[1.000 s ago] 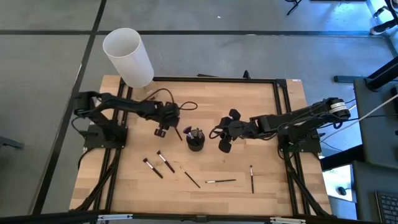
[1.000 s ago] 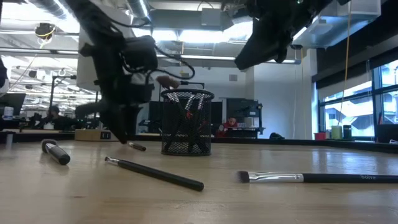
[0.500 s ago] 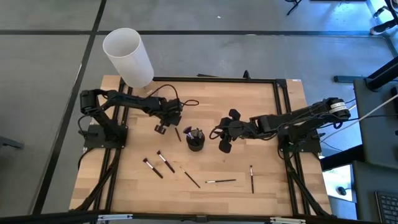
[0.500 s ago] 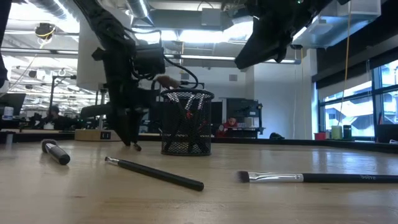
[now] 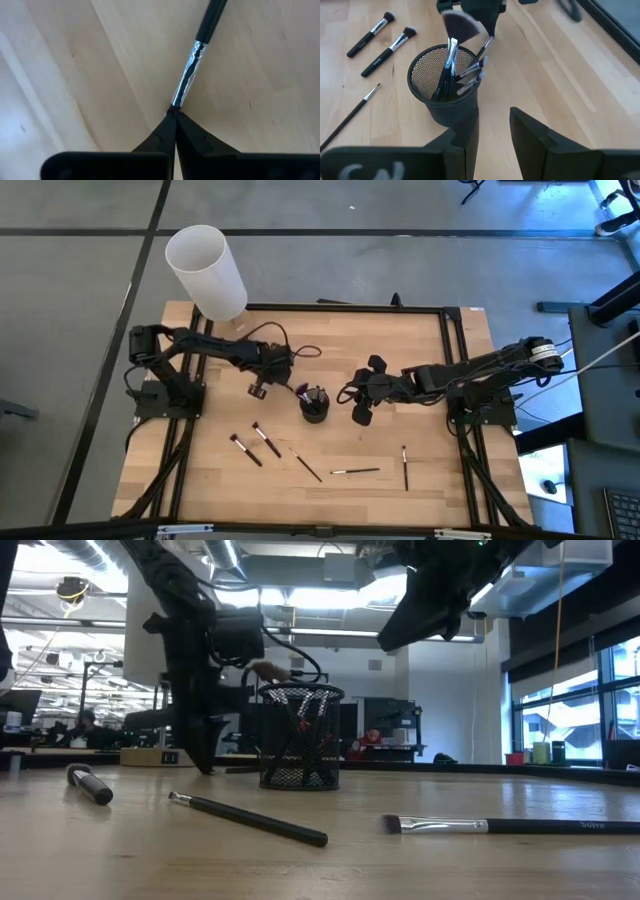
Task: Sort items
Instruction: Put the silver eyeshadow brush into the pen holder
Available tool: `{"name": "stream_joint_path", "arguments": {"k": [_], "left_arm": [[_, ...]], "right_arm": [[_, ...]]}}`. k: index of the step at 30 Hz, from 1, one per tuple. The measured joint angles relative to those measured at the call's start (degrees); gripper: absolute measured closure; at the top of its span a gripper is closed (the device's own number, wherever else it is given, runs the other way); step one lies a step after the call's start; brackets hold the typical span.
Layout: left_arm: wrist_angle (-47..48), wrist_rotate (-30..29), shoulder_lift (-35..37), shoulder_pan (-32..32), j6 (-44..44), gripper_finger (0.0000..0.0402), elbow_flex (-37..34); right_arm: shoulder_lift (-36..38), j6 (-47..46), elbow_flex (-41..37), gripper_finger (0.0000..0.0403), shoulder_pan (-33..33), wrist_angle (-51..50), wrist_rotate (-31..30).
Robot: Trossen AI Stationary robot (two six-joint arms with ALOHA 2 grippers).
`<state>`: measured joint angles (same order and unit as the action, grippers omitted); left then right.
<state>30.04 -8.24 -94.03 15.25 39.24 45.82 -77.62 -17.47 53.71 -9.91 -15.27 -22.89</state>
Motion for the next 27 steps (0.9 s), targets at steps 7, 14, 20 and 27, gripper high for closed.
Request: {"name": "stream_joint_path", "arguments": {"k": [7, 14, 20, 27], "left_arm": [[9.4, -15.2, 9.0, -8.8, -1.1, 0.0399, 3.0], [11.4, -40.1, 17.0, -19.1, 4.7, 0.0399, 5.7], [9.9, -56.1, 19.8, -24.6, 21.1, 0.0399, 6.3], [-4.9, -58.4, 20.1, -27.0, 33.6, 0.0399, 6.3]], "right_arm": [[0.0, -0.3, 0.0, 0.0292, 0.0, -0.2, -15.9], [1.6, -4.9, 0.0, 0.0292, -0.3, -3.9, -24.5], [3.7, -5.2, 0.0, 0.0292, -1.6, -3.9, -25.6], [4.1, -4.7, 0.0, 0.0292, -2.0, -4.3, -25.6]]}}
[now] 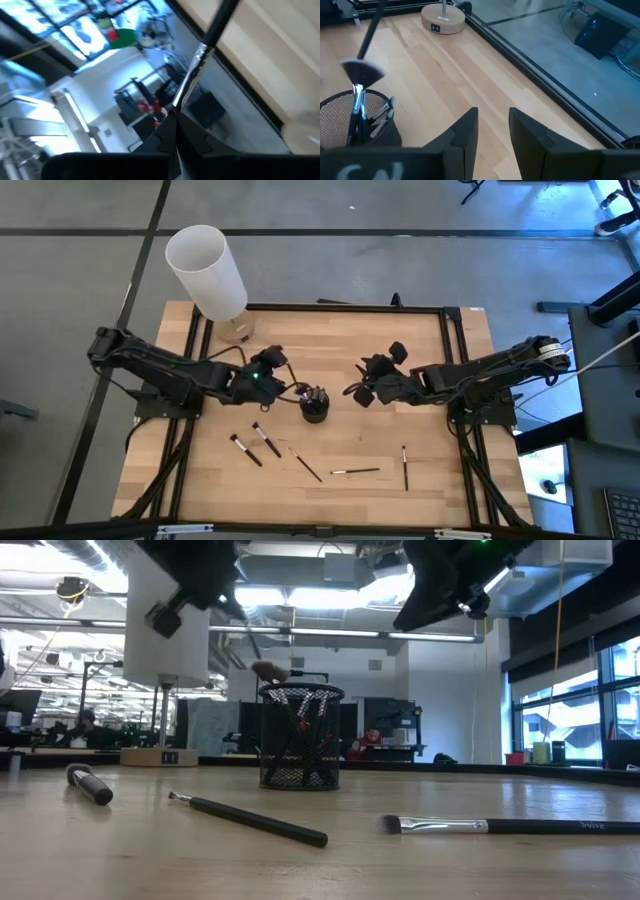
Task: Sort items
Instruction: Put the silver eyeshadow brush into the pen holder
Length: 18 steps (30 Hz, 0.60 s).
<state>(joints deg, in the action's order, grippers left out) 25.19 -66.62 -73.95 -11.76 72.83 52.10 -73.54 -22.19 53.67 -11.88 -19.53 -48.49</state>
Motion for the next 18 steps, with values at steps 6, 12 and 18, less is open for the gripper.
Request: {"name": "stream_joint_path", "arguments": {"k": [6, 12, 18], "left_arm": [[-14.0, -0.2, 0.0, -1.8, 6.0, 0.0399, 0.0], [-15.0, 1.3, -1.2, -2.6, 6.9, 0.0399, 0.0], [-16.6, 1.3, -7.7, -2.9, 8.4, 0.0399, -0.1]], "right_arm": [[0.0, -1.3, 0.0, 0.0292, 0.0, -3.2, -2.3], [0.0, -2.6, 0.0, 0.0292, 0.0, -4.4, -2.5], [0.1, -2.7, 0.0, 0.0292, 0.0, -4.3, -2.5]]}}
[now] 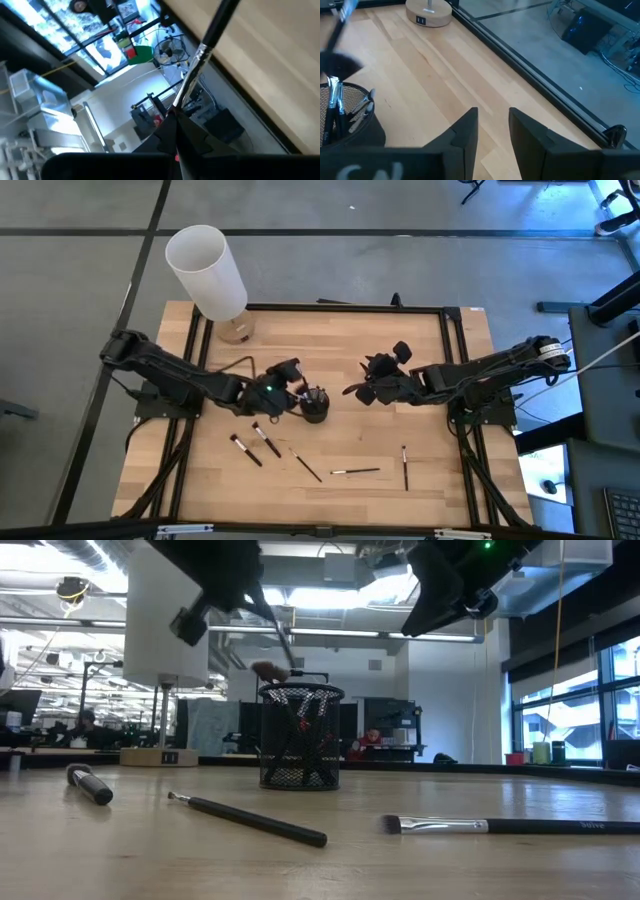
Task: Sort items
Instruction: Put the silver eyeshadow brush into the pen holder, then put the silver blush brush into the pen holder
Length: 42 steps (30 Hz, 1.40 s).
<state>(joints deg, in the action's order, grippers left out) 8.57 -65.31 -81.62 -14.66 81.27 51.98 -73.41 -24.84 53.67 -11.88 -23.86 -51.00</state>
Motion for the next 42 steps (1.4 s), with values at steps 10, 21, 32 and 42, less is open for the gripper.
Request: {"name": "stream_joint_path", "arguments": {"k": [10, 21, 32, 42], "left_arm": [[-6.3, 2.0, -8.9, -0.4, 0.9, 0.0398, 0.0], [-9.3, 3.3, -10.2, -2.1, -2.7, 0.0353, 0.0], [-9.2, -6.2, -9.1, -4.3, -18.8, 0.0284, 2.1], [35.0, 35.9, -8.9, -4.9, -70.9, 0.0317, 27.8]], "right_arm": [[0.0, 0.0, 0.0, 0.0293, 0.0, -0.5, 2.2], [0.0, -0.7, 0.0, 0.0293, 0.0, -0.9, 4.6], [0.0, -2.2, 0.0, 0.0293, -0.4, -0.9, 4.8], [0.2, -3.7, 0.0, 0.0293, -0.7, -0.5, 8.4]]}}
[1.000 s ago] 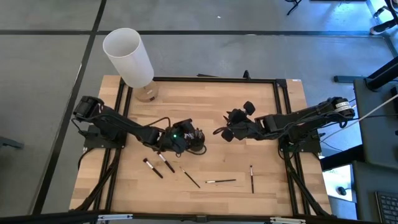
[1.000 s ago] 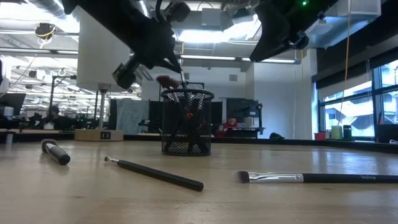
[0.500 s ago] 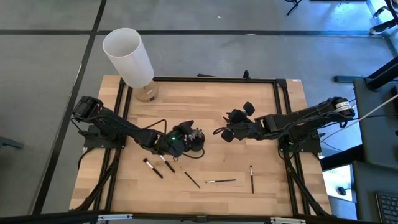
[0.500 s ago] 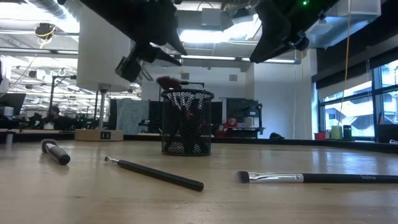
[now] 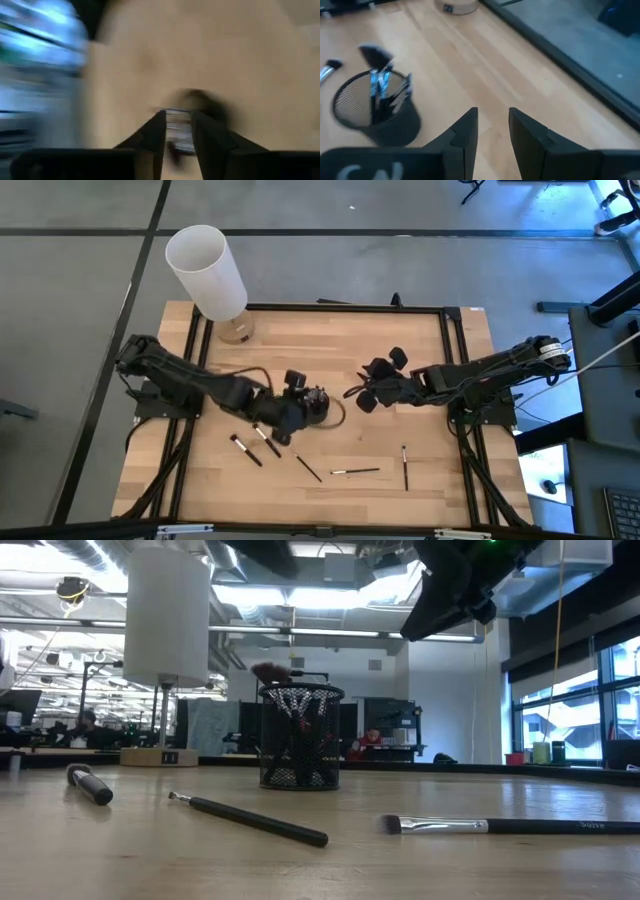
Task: Sort items
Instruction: Put the silver blush brush into the pen holder
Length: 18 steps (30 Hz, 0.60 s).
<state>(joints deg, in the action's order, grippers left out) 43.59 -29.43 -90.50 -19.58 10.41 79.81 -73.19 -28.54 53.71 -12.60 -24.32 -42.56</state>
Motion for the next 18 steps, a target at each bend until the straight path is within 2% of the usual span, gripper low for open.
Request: {"name": "stream_joint_path", "arguments": {"k": [2, 3, 5, 9, 13, 18], "left_arm": [[5.6, 13.5, 0.0, 1.5, -6.5, 0.0324, 0.9], [8.5, 18.3, 0.1, 2.0, -8.7, 0.0327, 0.8], [13.5, 22.8, 0.3, 2.0, -12.2, 0.033, -0.4], [17.4, 23.4, 0.2, 0.3, -12.9, 0.0322, -8.3], [16.6, 24.7, 0.2, -2.3, -15.4, 0.0292, -15.2], [12.5, 18.6, 0.2, -4.5, -18.0, 0.0255, -20.5]], "right_arm": [[0.0, -0.2, 0.0, 0.0293, -0.2, 0.0, 1.7], [0.0, -0.4, 0.0, 0.0293, -0.4, 0.0, 2.2], [0.0, -1.1, 0.0, 0.0293, -1.0, -0.1, 2.3], [0.0, -2.3, 0.0, 0.0293, -2.4, -0.2, 2.3], [0.0, -4.1, 0.0, 0.0293, -4.3, -0.4, 2.2], [0.0, -7.4, 0.0, 0.0292, -6.2, -0.4, 2.7]]}}
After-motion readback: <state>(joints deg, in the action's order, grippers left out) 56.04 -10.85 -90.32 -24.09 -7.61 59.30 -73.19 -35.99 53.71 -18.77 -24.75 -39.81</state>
